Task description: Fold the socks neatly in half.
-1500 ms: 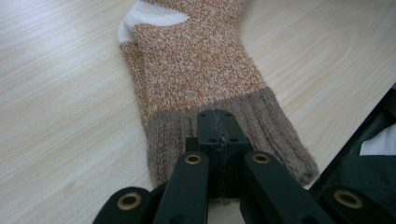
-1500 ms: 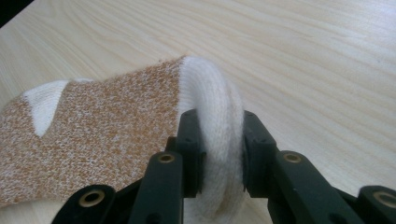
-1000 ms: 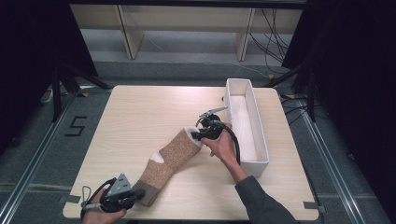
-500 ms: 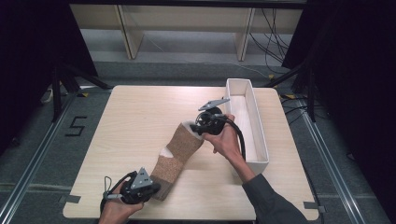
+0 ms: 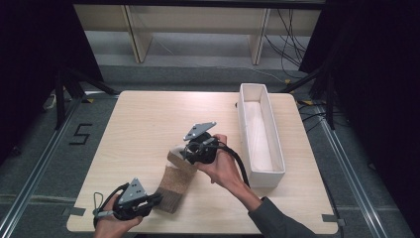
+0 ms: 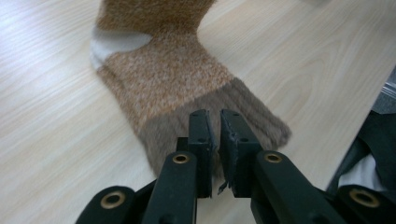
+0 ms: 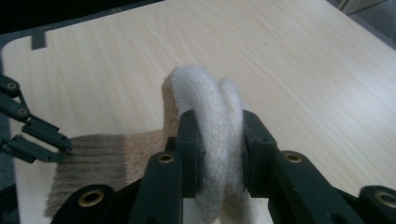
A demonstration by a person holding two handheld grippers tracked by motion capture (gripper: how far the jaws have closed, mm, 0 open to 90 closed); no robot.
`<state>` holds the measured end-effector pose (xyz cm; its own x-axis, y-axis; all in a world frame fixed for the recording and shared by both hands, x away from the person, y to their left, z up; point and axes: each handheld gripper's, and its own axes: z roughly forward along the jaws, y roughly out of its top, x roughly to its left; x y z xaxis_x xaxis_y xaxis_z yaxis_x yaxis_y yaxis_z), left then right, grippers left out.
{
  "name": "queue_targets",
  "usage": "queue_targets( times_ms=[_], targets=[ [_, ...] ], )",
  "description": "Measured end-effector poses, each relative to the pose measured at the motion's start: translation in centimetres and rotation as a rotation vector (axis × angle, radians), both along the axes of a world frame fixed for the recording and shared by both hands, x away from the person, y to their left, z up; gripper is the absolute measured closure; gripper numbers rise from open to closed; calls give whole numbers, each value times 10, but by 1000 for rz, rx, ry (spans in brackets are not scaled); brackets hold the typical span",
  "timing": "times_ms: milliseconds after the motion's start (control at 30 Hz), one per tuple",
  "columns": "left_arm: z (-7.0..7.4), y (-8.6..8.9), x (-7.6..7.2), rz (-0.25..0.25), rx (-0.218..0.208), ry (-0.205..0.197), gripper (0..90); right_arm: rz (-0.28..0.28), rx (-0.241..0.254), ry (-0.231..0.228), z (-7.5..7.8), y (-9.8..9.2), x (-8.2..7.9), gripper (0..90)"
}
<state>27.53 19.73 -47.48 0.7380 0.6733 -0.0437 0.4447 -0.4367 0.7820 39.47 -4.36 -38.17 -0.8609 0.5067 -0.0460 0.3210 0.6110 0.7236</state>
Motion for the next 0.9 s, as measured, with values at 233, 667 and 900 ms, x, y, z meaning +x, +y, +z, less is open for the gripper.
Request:
queue_targets(
  times_ms=[233,667,900],
  targets=[
    [-2,18,-11,50,-32,6,800,77,-12,32,-10,13,-21,724],
    [-2,39,-12,115,-15,-7,786,213,-62,100,-46,43,-47,713],
    [-7,37,-12,132,-50,-3,774,264,-66,141,-66,50,-55,610]
  ],
)
